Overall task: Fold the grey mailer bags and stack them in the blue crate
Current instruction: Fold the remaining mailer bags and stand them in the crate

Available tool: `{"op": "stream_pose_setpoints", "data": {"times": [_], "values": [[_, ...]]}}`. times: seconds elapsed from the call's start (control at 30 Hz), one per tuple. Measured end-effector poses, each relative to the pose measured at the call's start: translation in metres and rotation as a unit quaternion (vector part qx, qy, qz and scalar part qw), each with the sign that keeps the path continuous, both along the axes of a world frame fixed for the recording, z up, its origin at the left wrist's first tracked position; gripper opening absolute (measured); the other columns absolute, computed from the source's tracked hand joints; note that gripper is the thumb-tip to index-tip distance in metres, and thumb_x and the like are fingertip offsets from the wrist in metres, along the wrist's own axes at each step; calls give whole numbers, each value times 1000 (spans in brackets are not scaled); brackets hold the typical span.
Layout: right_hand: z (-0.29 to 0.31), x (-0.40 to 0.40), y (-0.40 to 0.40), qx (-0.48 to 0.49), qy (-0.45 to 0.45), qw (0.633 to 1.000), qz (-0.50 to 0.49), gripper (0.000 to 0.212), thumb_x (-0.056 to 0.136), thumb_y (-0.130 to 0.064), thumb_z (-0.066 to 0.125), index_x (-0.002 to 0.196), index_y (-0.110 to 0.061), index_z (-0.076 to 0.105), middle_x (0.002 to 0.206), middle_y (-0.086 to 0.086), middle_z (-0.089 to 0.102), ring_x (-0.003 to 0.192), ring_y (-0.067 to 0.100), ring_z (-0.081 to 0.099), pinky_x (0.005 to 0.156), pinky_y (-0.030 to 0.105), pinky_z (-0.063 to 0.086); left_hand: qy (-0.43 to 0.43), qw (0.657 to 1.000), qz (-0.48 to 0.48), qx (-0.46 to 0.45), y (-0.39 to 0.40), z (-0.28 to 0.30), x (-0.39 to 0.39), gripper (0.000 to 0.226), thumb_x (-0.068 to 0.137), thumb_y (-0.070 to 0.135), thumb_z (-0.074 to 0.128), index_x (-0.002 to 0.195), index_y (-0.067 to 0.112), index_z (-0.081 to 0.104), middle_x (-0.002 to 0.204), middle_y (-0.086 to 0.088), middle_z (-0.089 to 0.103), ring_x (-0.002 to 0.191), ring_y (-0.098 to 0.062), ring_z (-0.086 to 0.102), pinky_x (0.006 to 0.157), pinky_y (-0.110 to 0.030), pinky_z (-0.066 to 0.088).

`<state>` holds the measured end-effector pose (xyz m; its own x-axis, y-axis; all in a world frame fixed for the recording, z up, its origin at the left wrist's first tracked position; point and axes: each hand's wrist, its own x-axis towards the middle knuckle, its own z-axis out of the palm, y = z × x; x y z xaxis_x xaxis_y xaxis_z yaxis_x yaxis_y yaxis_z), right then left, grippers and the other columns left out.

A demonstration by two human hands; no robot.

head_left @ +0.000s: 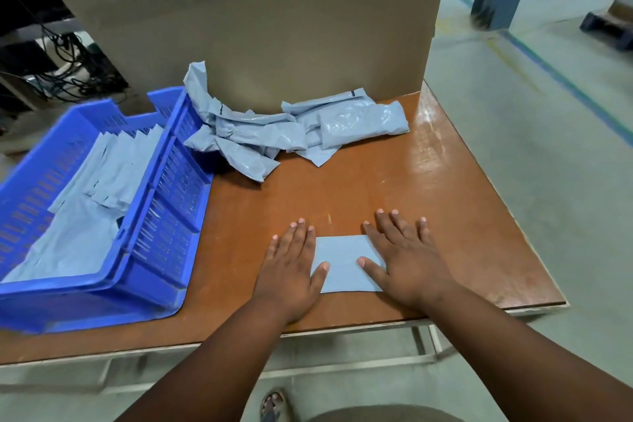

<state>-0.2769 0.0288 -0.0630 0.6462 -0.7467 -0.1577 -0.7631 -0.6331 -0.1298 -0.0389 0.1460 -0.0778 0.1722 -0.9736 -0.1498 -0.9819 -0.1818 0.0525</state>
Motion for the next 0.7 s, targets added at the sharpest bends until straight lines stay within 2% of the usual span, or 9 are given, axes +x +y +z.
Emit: {"op": "stream_pose_setpoints", "data": {"times": [0.07,0.13,0.2,0.3,0.37,0.5,0.63,0.7], "values": [[4,-8,-2,4,-9,1000,12,80,101,-79,5,169,-37,-1,177,-4,-14,163,21,-16,128,61,-10,-3,1000,19,1,2,2,-1,96,89,77,-22,169,25,-11,175,3,-26,161,-17,-24,132,-49,-4],[10,-18,1,-16,-41,998,40,76,105,-75,9,170,-36,1,177,-5,-17,163,18,-17,129,61,-8,-12,999,33,-24,5,10,-6,99,89,79,-23,170,24,-7,175,-1,-26,161,-21,-26,132,-51,-6],[13,-33,6,-58,-61,995,59,73,108,-70,15,170,-35,5,177,-5,-17,163,17,-18,129,61,-2,-18,997,15,-71,9,21,-18,88,98,77,-8,170,28,-5,176,-3,-23,161,-23,-24,132,-52,-6],[7,-55,25,-73,-49,993,79,74,109,-68,23,171,-29,9,178,0,-12,164,23,-13,129,64,6,-7,991,-86,-106,16,25,-48,77,107,68,18,171,28,0,177,-2,-17,163,-23,-18,132,-53,-1],[-4,-64,39,-66,-27,991,110,74,109,-69,22,171,-29,10,179,2,-7,164,26,-8,129,65,8,-4,988,-131,-87,18,13,-71,77,108,66,21,171,27,2,177,-3,-16,163,-24,-17,131,-58,1],[-10,-69,44,-51,-8,992,115,74,108,-71,13,171,-31,11,179,2,-3,165,26,-3,128,61,14,-30,988,-144,-36,14,-4,-86,79,107,64,19,171,18,7,178,-8,-10,164,-27,-10,127,-63,10],[-9,-67,43,-39,5,993,107,75,105,-74,5,170,-35,2,178,-1,-10,164,24,-10,129,59,7,-32,989,-146,-21,12,-5,-84,78,107,63,14,171,19,5,178,-7,-10,164,-26,-12,129,-62,7],[-9,-66,44,-44,-1,994,103,75,106,-74,8,170,-36,3,178,-1,-9,164,24,-8,128,61,8,-34,989,-146,-22,12,-5,-85,79,107,65,12,171,20,2,178,-6,-12,164,-25,-13,129,-61,4]]}}
